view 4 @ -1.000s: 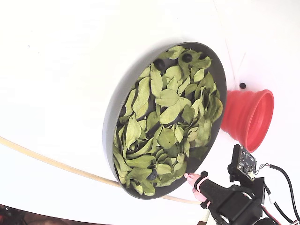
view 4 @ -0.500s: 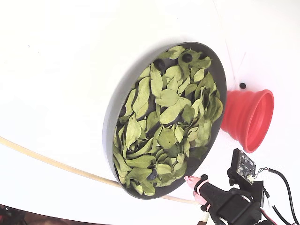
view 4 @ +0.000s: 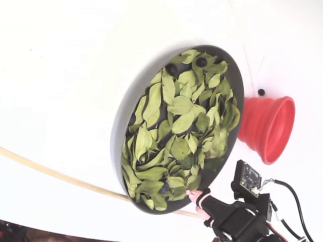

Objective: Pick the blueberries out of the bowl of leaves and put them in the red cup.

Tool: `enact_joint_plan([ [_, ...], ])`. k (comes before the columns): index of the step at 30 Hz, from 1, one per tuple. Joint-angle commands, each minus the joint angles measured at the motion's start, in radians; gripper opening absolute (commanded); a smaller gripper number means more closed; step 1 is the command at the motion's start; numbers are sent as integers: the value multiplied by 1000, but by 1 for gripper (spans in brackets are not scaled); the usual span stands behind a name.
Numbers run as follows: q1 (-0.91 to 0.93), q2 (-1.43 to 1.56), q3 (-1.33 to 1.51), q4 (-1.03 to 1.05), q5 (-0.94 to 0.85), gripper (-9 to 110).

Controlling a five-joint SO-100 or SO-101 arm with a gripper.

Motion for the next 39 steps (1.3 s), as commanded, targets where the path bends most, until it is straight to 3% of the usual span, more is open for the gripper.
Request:
enact_joint_plan([
  [1, 18, 3, -11, -21, 15, 17],
  [39, -5, -273, -87, -195, 55, 17],
])
